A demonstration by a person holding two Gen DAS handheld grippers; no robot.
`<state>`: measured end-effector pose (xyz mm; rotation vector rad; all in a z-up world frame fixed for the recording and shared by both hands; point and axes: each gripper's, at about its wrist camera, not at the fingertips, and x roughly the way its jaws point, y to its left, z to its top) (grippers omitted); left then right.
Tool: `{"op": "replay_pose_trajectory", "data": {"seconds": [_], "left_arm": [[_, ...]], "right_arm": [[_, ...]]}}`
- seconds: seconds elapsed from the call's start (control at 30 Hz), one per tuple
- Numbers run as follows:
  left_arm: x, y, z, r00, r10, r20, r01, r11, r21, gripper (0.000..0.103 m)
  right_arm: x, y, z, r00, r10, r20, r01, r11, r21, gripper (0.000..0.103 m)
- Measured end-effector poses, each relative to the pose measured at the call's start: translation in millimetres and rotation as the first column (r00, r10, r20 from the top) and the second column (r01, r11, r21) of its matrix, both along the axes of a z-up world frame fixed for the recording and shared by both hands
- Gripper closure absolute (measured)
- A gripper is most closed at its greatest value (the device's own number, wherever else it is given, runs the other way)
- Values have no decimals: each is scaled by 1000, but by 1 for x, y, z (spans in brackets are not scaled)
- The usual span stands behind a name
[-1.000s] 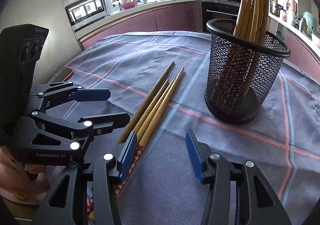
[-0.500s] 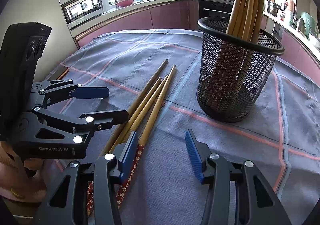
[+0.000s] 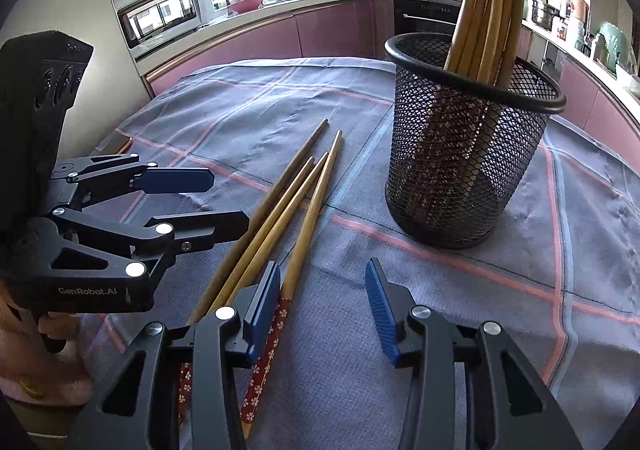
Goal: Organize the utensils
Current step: 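Lower both open tools toward the remaining chopsticks on the cloth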
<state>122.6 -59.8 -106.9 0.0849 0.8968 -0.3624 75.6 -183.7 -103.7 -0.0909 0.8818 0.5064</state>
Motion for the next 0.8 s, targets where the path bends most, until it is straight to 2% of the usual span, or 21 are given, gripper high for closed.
{"op": "replay_pose_trajectory", "data": {"seconds": [0.1,0.17,0.23,0.37,0.53,0.67,0.8], "left_arm": [[3,-2,-5,1000,0,-17,0,1000,16,52],[5,-1,-6,1000,2,-25,-2,1000,8,52],[5,-1,-5,1000,-2,-25,2,1000,7,60],[4,1,-5,999,-12,-33,12,1000,1,66],[12,0,-6,999,-7,-44,7,1000,1,64],[18,0,-7,999,6,-47,-6,1000,-8,71],[18,0,-6,998,5,-58,-7,999,-40,88]], "right_arm": [[1,0,0,1000,1,0,-1,1000,-2,61],[2,0,0,1000,0,0,0,1000,-2,61],[4,2,0,1000,0,2,0,1000,-7,61],[8,5,0,1000,-2,6,2,1000,-13,62],[17,11,0,1000,1,11,-1,1000,-20,68],[23,11,-1,1000,-12,11,12,1000,-15,78],[24,6,-1,1000,-24,0,24,1000,8,92]]}}
